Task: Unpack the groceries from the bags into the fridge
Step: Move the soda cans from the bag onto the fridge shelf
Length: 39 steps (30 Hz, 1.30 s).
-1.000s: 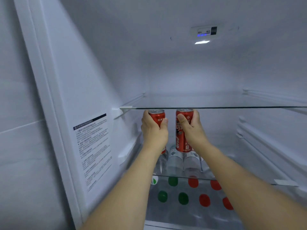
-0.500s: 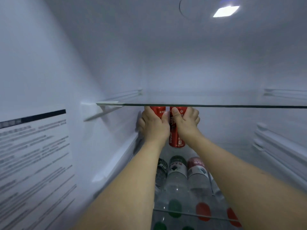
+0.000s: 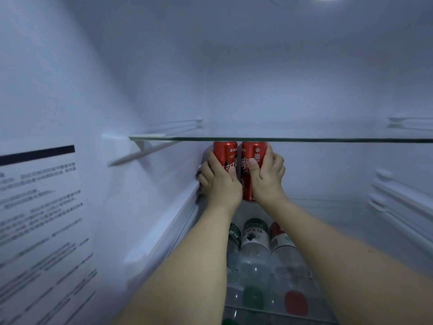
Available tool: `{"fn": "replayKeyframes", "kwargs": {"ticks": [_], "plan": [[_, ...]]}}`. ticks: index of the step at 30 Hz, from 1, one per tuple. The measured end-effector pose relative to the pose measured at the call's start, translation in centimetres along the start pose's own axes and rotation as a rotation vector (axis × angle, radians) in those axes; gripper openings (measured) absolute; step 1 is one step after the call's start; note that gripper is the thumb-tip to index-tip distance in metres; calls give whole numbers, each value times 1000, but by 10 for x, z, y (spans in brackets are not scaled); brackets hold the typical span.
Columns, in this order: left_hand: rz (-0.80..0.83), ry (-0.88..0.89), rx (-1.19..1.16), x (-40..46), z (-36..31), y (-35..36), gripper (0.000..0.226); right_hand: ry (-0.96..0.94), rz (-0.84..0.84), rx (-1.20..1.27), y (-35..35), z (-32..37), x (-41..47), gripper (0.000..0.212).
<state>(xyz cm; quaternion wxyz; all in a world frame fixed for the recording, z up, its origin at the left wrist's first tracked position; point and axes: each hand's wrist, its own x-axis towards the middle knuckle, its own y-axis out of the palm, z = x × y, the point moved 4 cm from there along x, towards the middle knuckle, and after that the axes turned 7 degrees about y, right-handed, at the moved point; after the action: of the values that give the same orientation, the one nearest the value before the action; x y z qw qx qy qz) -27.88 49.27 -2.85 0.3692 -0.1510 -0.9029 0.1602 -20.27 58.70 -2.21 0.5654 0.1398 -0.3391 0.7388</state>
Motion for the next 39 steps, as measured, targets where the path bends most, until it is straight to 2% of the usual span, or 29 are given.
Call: {"fn": "replayKeyframes", "kwargs": {"ticks": [6, 20, 27, 30, 39], "plan": [[-9, 24, -32, 0, -1, -1, 68, 14, 75, 32, 4, 1, -1, 64], [12, 44, -50, -4, -4, -6, 67, 39, 118, 28, -2, 6, -9, 63], [130, 46, 18, -20, -14, -26, 64, 180, 226, -143, -36, 11, -34, 61], [213, 85, 109, -38, -21, -40, 63, 166, 275, -236, -63, 20, -53, 54], [345, 316, 251, -111, -61, -96, 63, 162, 441, -594, -143, 56, -140, 61]]}}
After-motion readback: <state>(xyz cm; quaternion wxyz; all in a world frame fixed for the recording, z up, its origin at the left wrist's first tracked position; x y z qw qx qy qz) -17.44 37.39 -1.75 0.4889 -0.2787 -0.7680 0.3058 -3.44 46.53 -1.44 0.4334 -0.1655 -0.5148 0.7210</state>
